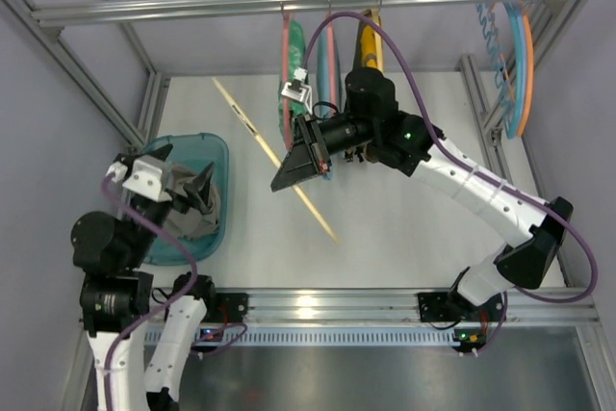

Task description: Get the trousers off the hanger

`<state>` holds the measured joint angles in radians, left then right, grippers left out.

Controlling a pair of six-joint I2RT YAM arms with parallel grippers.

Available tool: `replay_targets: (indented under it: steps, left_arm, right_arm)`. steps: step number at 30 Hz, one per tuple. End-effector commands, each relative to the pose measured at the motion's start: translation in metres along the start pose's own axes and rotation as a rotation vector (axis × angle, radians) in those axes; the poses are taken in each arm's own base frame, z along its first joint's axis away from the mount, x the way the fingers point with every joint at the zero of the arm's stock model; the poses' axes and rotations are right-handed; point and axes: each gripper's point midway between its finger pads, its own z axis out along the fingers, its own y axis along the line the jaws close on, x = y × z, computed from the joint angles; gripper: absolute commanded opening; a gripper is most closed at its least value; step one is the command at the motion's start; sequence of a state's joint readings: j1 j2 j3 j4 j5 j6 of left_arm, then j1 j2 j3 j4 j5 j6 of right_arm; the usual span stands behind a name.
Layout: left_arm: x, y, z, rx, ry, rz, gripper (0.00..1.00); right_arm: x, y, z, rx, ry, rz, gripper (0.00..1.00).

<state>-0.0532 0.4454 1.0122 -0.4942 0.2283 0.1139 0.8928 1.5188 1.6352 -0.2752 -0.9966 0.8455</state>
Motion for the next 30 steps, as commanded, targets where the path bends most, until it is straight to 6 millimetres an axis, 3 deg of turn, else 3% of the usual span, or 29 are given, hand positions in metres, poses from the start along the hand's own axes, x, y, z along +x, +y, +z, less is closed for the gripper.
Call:
replay_targets:
  steps: [1, 4, 11, 18, 23, 30]
  left_arm:
    - [-0.037, -0.06, -0.026, 0.362, -0.144, 0.185, 0.86]
    - [-0.045, -0.08, -0.039, 0.497, -0.214, 0.354, 0.85]
    - [-0.042, -0.081, -0.033, 0.551, -0.274, 0.618, 0.82]
    - [-0.038, -0.083, -0.029, 0.575, -0.313, 0.742, 0.79]
    - [-0.037, -0.085, -0.032, 0.584, -0.335, 0.778, 0.75]
    - [-0.042, -0.079, -0.057, 0.472, -0.361, 0.795, 0.79]
  right_arm:
    - [0.012, 0.035, -0.004, -0.113, 0.047, -0.085, 0.0]
    - [0.025, 0.044, 0.005, -0.16, 0.106, -0.086, 0.0]
    - [0.042, 0.06, 0.026, -0.226, 0.19, -0.074, 0.0]
    - [0.059, 0.066, 0.039, -0.254, 0.25, -0.044, 0.0]
    - [0.055, 0.064, 0.041, -0.249, 0.251, -0.008, 0.0]
    - [0.026, 0.053, 0.035, -0.213, 0.174, 0.021, 0.0]
